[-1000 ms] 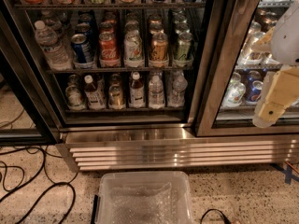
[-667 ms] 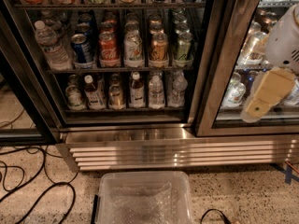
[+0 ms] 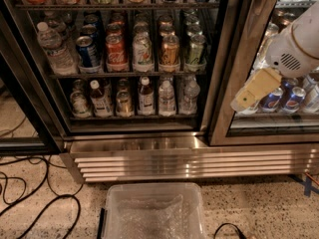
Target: Pick redbull can from top shelf of fridge
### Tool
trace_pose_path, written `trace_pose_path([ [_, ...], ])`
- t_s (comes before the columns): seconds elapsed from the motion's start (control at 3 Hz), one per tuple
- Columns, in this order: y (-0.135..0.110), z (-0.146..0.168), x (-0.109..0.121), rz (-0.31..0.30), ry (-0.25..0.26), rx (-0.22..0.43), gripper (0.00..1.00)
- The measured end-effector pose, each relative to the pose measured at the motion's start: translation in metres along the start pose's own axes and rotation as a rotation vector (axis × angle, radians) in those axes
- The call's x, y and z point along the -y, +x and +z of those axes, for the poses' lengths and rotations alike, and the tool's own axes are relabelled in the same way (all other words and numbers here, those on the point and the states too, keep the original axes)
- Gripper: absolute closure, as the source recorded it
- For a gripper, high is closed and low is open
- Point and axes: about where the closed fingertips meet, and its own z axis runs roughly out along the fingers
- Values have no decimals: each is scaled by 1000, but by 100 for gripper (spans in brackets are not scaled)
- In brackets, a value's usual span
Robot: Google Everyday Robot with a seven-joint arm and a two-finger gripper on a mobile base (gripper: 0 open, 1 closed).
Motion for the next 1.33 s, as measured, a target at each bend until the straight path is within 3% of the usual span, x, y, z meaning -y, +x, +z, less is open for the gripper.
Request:
trace_pose_path([
  [0.33, -1, 2, 0, 2, -3, 3, 0],
  [0.67, -16, 7, 0, 0, 28, 56, 0],
  [1.33, -93, 1, 0, 9, 206, 260, 0],
])
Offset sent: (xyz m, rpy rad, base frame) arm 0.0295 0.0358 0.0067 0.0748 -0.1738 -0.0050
